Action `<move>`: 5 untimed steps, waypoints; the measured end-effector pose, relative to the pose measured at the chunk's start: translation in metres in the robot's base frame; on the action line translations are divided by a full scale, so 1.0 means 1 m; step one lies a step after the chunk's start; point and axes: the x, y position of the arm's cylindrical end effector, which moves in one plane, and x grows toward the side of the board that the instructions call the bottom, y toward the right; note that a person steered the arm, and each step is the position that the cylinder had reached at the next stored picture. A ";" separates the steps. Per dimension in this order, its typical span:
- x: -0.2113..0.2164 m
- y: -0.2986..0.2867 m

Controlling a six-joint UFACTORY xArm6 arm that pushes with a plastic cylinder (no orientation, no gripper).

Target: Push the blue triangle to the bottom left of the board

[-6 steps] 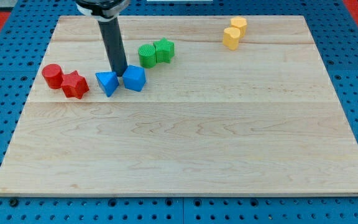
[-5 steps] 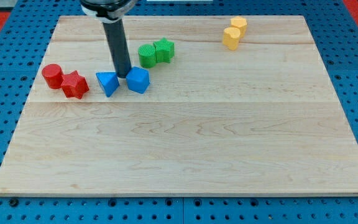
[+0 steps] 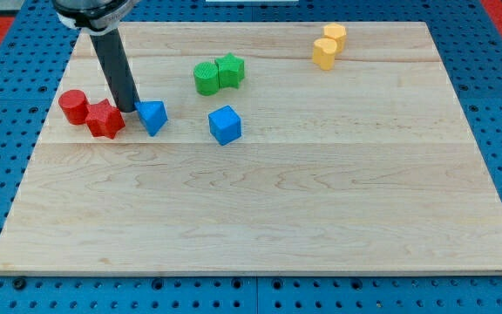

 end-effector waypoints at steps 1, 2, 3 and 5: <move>0.011 0.063; 0.011 0.049; 0.009 -0.002; 0.015 0.108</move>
